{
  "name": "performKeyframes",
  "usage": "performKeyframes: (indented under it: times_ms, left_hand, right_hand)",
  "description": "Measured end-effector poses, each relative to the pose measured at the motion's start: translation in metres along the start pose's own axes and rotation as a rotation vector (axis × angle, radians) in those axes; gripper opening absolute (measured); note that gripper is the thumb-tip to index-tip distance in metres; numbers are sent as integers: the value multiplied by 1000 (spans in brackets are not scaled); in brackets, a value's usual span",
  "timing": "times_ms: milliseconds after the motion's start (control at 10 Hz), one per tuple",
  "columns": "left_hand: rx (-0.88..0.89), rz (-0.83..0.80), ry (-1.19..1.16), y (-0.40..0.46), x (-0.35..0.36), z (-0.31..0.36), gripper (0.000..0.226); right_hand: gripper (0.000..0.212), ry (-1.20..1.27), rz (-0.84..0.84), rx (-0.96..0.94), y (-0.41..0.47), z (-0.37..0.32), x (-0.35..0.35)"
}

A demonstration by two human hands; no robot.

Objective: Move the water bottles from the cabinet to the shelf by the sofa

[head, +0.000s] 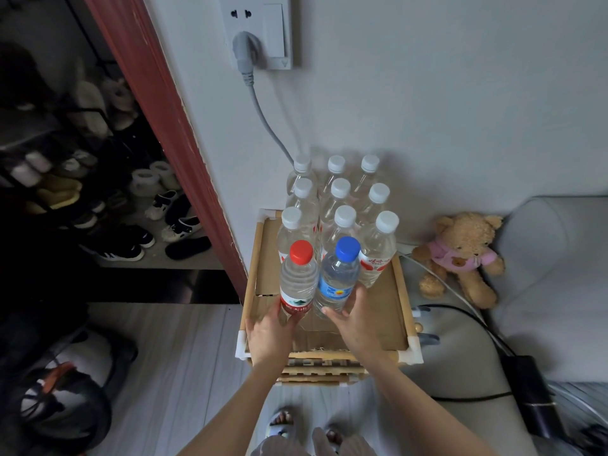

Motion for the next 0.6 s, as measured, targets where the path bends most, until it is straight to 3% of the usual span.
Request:
performKeyframes:
  times_ms: [200,400,500,600]
  left_hand:
    - [9,-47,39,5,11,-9,57]
    - [202,-167,34,-3,20,-4,66]
    - [390,-171,234,-4,19,-9,69]
    - [480,-204,422,-7,19,-24,82]
  right_hand:
    - [69,7,13,63,-3,9,-2]
    - [83,-59,-78,98,-10,11,1]
    - [85,-134,-81,84,-13,15,-8]
    - [66,-137,112,29,-7,0,-42]
Point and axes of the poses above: each hand's wrist, its own y-axis towards the middle knuckle, its own x-axis out of the palm, z = x × y, the point moved 10 cm from there along y, towards the middle knuckle, and after that the axes turned 15 degrees about z, right-handed, at the moved point
